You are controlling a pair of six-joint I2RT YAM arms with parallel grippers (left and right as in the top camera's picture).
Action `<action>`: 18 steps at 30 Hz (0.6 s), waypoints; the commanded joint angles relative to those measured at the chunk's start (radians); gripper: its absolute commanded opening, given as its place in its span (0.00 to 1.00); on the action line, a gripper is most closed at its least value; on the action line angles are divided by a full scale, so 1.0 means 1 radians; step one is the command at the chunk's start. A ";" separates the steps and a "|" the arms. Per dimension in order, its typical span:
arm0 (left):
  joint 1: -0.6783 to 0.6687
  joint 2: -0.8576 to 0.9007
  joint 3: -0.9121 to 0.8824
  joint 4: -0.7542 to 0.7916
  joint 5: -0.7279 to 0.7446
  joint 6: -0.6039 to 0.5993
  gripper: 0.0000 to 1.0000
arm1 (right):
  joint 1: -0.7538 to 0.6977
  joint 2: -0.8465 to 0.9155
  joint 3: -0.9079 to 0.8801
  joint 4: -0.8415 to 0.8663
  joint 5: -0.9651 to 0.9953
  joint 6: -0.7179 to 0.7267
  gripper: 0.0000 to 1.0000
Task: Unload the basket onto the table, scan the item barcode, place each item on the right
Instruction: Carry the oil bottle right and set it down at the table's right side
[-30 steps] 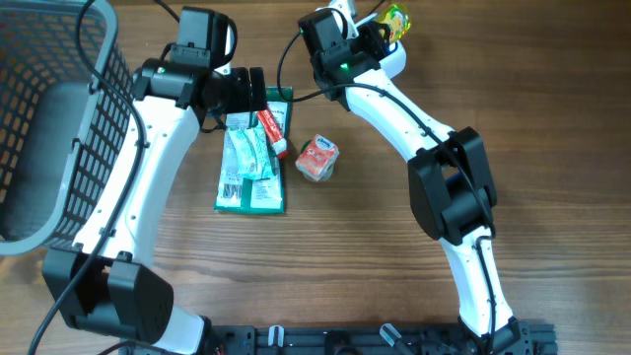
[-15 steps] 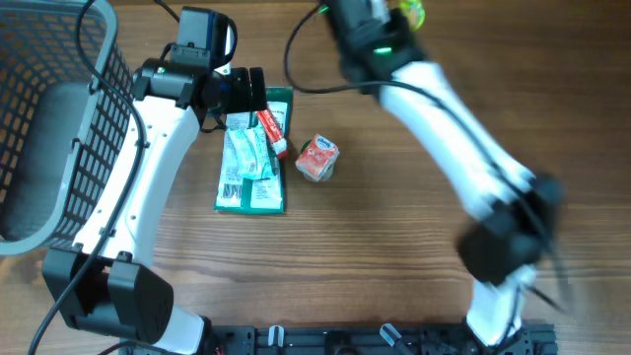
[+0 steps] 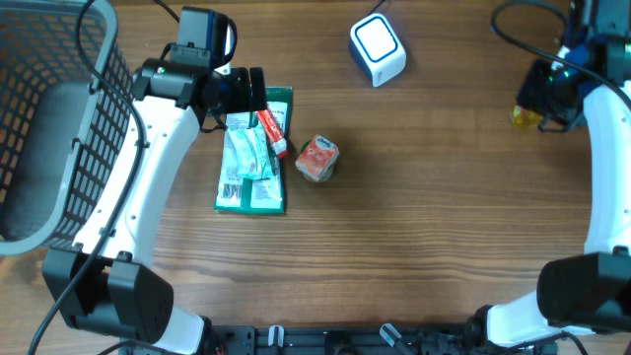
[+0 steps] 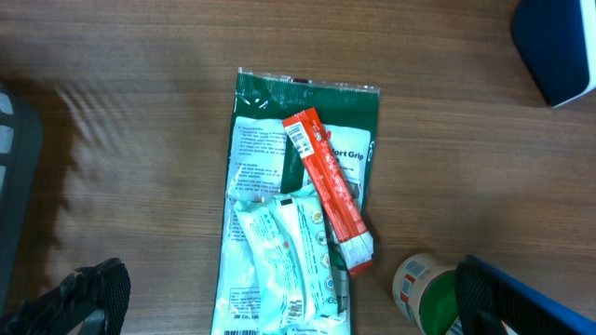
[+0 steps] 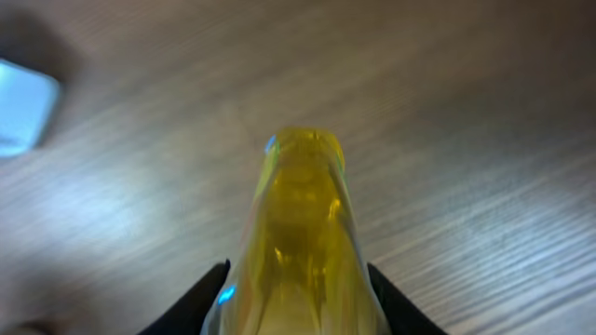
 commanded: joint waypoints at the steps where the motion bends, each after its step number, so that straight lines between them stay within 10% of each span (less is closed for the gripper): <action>1: 0.004 0.010 0.003 0.003 -0.013 -0.010 1.00 | -0.045 -0.003 -0.128 0.075 -0.034 -0.006 0.10; 10: 0.004 0.010 0.003 0.003 -0.013 -0.010 1.00 | -0.056 -0.003 -0.391 0.285 -0.019 -0.005 0.16; 18: 0.004 0.010 0.003 0.003 -0.013 -0.009 1.00 | -0.056 -0.003 -0.393 0.259 -0.020 -0.003 0.82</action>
